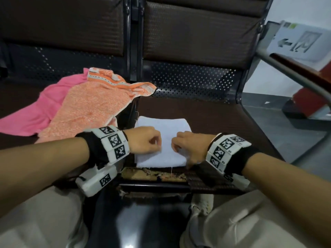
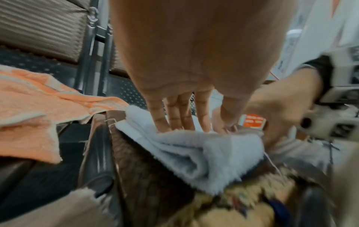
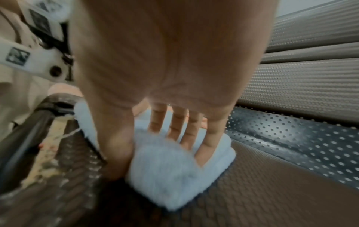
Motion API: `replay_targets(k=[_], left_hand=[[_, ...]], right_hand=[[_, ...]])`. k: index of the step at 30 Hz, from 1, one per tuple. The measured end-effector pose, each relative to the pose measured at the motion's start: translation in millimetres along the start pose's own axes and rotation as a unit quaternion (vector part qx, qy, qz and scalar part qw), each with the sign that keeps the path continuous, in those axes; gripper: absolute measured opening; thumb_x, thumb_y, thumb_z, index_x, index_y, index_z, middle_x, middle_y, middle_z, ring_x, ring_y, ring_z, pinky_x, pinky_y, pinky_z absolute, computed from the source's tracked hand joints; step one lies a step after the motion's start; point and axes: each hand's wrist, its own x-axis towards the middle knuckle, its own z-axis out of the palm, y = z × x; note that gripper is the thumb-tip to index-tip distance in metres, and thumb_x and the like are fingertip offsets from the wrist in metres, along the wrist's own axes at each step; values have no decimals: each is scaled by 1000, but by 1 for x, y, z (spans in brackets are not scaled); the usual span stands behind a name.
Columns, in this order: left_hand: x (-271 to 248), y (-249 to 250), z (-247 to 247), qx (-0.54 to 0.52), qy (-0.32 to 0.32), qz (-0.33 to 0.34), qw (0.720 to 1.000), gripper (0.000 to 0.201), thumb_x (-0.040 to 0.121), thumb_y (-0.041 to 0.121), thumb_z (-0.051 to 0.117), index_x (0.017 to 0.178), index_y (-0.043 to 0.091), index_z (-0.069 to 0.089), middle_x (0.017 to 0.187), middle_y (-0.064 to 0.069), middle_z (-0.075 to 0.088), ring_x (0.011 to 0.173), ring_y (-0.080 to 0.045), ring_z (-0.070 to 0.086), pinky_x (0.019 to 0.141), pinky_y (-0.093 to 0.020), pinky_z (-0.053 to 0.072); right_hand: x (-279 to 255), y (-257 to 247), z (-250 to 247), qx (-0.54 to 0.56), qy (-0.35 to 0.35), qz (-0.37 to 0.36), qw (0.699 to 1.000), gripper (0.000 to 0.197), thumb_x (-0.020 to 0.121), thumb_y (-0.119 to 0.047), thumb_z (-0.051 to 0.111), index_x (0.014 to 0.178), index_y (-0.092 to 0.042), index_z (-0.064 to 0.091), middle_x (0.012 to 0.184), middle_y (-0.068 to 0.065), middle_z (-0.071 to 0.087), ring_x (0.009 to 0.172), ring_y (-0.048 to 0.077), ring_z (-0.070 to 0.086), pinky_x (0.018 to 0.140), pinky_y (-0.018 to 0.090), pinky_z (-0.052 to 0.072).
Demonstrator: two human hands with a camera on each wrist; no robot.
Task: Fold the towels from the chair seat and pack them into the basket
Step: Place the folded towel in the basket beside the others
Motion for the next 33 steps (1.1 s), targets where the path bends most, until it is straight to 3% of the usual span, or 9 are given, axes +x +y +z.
replay_targets(k=[6,9,13,16,20,24,27,30,33], left_hand=[[-15,2,9,133,-48,14,990,62,83,56,58,128,17,44,122,-3,39,114,-19,40,96,-32,38],[-14,1,4,168,-43,18,985,34,87,35,59,110,13,47,112,-5,43,102,-22,46,82,-30,39],[-6,-7,-20,29,-9,3,1000,9,92,16,50,87,9,48,81,-1,47,69,-16,44,58,-24,32],[1,-24,-35,-90,-25,-19,995,9,91,12,49,93,7,56,86,-3,54,75,-14,49,63,-22,40],[9,-43,-40,-275,-33,-99,956,9,92,9,50,95,14,56,91,-5,59,76,-14,59,58,-23,52],[21,-56,-39,-179,-16,-111,977,21,94,21,52,115,16,54,112,-5,58,94,-17,58,75,-29,53],[28,-58,-33,-90,-18,-111,990,28,96,25,49,120,12,55,116,-9,56,87,-19,58,75,-31,51],[36,-57,-28,7,-39,-106,994,37,99,29,41,130,11,48,127,-12,47,110,-25,52,95,-33,41],[37,-54,-27,1,-58,-104,993,37,100,27,39,130,7,46,124,-12,52,108,-25,54,85,-30,43]], right_hand=[[-8,1,-9,55,108,12,993,21,85,-14,61,106,-11,60,97,7,63,92,25,57,72,28,41],[-13,4,-13,109,142,25,983,9,88,-15,56,96,-16,60,87,0,58,82,20,53,69,28,38],[-10,15,-24,172,157,67,970,5,89,-19,52,91,-23,55,89,-3,55,85,18,51,70,28,35],[-5,27,-32,247,188,70,948,7,89,-24,54,91,-23,60,92,-6,60,90,17,56,75,31,43],[11,44,-35,336,248,85,905,15,88,-28,63,99,-18,65,100,-3,65,96,15,60,86,33,49],[27,58,-28,347,168,116,915,39,79,-39,74,109,-18,61,103,-2,64,92,12,61,75,25,52],[37,65,-24,333,138,141,922,43,77,-37,77,110,-16,59,107,3,63,87,13,60,64,21,51],[43,66,-22,317,100,211,919,49,78,-48,72,108,-13,55,100,5,62,84,20,66,61,28,56],[47,66,-23,254,5,268,929,74,81,-67,55,118,-4,54,89,5,65,77,21,67,59,28,53]])
